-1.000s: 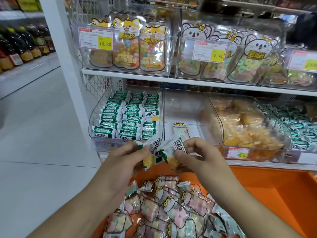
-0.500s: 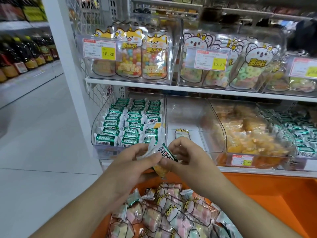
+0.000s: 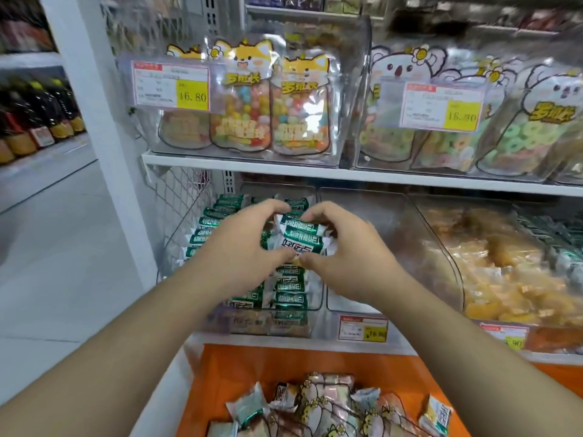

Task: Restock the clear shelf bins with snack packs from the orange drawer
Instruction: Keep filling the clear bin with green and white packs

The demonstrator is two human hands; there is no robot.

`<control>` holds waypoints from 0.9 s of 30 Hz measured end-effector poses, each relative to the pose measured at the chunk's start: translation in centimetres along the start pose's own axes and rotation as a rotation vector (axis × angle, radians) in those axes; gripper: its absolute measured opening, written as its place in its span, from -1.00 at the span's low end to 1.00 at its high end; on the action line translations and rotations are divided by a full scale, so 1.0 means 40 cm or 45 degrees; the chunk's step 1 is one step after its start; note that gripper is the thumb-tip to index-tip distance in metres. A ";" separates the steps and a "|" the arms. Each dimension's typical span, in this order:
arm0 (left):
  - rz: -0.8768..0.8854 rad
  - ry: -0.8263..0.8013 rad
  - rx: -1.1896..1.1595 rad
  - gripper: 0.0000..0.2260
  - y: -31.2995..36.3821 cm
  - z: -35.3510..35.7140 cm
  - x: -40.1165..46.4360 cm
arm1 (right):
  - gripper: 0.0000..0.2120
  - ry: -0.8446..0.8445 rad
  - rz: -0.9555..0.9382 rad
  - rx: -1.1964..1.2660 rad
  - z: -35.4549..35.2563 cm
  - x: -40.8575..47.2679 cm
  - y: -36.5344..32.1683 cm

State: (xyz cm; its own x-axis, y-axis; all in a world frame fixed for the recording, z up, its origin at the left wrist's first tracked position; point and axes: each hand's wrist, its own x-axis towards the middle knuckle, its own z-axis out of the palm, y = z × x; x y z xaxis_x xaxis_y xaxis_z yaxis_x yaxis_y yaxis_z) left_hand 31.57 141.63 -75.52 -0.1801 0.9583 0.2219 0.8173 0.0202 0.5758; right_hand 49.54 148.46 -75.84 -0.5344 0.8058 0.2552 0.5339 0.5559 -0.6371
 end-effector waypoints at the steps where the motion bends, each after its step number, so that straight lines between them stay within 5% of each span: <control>1: -0.006 -0.003 0.009 -0.45 -0.004 0.012 0.012 | -0.56 0.001 0.001 -0.044 0.008 0.010 0.010; 16: -0.105 -0.065 -0.107 -0.55 -0.062 0.068 0.057 | -0.58 -0.066 -0.056 -0.470 0.049 0.062 0.063; 27: -0.152 -0.120 0.154 -0.43 -0.071 0.077 0.056 | -0.50 -0.016 -0.147 -0.633 0.078 0.056 0.065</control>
State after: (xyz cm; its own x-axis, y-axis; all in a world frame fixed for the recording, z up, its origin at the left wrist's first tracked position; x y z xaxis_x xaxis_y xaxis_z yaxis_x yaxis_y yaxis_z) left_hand 30.55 144.60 -79.07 -0.2321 0.9694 0.0795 0.8539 0.1639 0.4939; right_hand 47.70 151.08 -79.20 -0.6146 0.7326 0.2927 0.7165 0.6736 -0.1814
